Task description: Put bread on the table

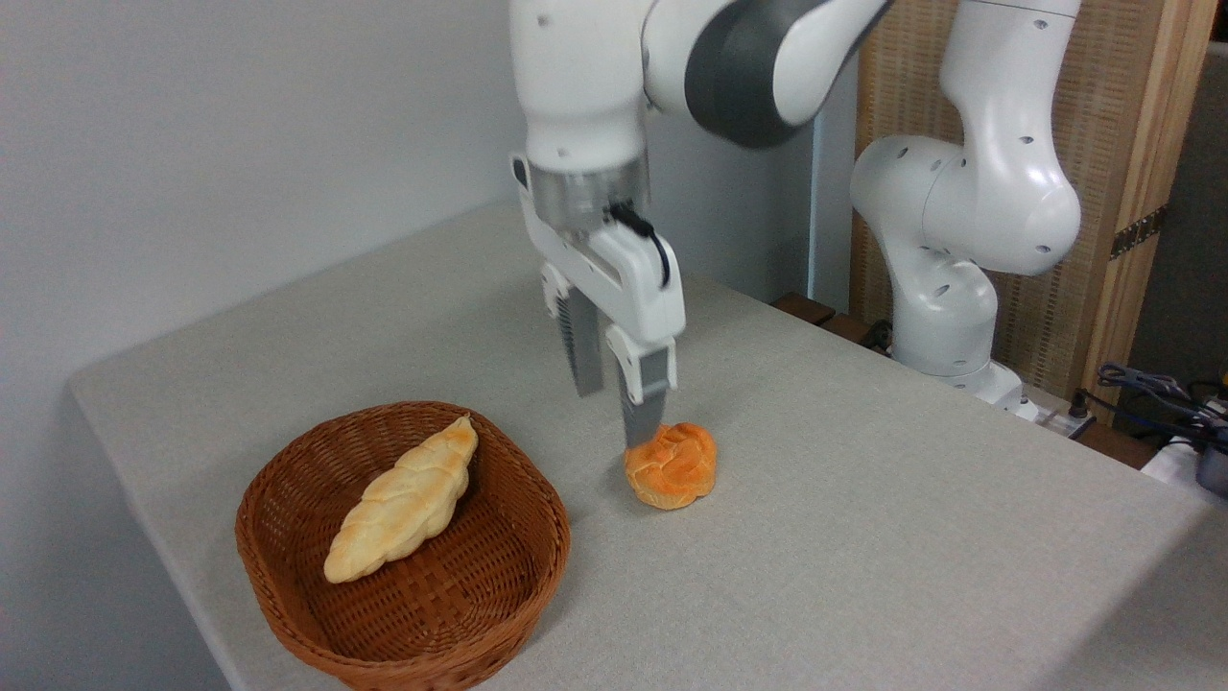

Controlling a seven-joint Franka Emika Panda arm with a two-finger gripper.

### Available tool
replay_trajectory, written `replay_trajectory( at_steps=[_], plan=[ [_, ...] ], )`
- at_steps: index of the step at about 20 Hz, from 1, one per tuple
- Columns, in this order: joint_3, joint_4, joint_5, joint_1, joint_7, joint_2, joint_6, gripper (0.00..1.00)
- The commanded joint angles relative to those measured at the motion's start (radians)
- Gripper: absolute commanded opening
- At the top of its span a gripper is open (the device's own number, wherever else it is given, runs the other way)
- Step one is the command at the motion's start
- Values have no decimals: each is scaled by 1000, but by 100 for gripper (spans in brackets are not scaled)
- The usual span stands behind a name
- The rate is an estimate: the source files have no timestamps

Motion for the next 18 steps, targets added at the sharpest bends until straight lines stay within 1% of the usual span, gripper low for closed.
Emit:
replay_trajectory(
  at_steps=[1,3,5,8,10,11,12,15,18],
  plan=[
    [5,244,8,-1,-108,89,-137,100],
    [3,353,7,-1,-150,130,-157,100],
    [0,462,5,-3,-179,188,-208,100],
    [-12,585,11,-3,-187,256,-280,100],
    [-14,626,11,-3,-224,288,-317,100],
    [-23,646,11,-3,-257,307,-334,100],
    [-33,651,13,-3,-267,314,-346,100],
    [-37,663,13,-3,-267,325,-358,100],
    [-27,747,11,-3,-250,363,-442,100]
  ],
)
